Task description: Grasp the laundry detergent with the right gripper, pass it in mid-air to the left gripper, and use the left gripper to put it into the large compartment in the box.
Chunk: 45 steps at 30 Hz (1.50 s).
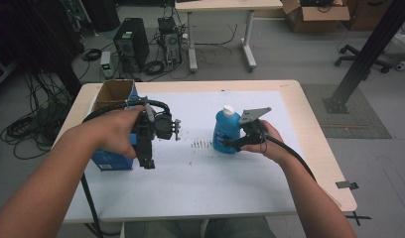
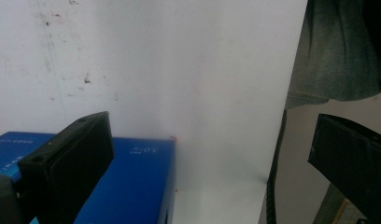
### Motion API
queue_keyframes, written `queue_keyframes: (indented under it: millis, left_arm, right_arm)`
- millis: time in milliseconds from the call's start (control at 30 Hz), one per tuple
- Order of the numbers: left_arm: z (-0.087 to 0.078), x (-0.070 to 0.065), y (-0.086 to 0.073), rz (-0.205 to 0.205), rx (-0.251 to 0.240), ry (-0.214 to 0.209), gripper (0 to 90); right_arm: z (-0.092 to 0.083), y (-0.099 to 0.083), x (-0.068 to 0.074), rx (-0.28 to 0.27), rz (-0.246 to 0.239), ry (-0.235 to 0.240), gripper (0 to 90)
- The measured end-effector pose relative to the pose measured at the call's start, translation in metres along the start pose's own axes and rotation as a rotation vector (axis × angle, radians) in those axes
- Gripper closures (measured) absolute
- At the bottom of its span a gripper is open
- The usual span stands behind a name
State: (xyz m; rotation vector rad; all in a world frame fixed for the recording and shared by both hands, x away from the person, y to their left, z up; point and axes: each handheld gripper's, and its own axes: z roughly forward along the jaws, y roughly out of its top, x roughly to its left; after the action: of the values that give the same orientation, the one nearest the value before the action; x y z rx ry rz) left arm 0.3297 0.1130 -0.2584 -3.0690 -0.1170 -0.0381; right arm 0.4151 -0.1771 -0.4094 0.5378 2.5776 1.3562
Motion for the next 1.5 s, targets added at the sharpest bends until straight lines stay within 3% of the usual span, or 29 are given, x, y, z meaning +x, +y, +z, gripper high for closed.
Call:
queue_keyframes:
  millis: [400, 667, 1033, 1300, 1500]
  left_arm:
    - [0.000, 0.000, 0.000, 0.001, 0.000, -0.001, 0.4]
    - [0.002, 0.001, 0.000, -0.002, 0.000, -0.003, 0.4]
    - [0.000, 0.002, 0.004, 0.003, 0.002, -0.001, 0.4]
    - [-0.003, 0.003, 0.007, 0.004, 0.001, 0.001, 0.4]
    - [-0.007, 0.004, 0.010, 0.008, -0.005, 0.005, 0.4]
  right_arm:
    - [0.004, -0.001, 0.001, 0.006, -0.004, -0.005, 31.0]
    - [0.004, -0.001, 0.001, -0.007, -0.007, -0.016, 40.9]
    - [0.003, 0.000, 0.001, 0.000, -0.027, -0.002, 44.8]
    - [-0.009, 0.010, 0.007, -0.010, -0.060, 0.051, 45.6]
    - [-0.026, 0.026, 0.014, 0.021, -0.122, 0.096, 45.9]
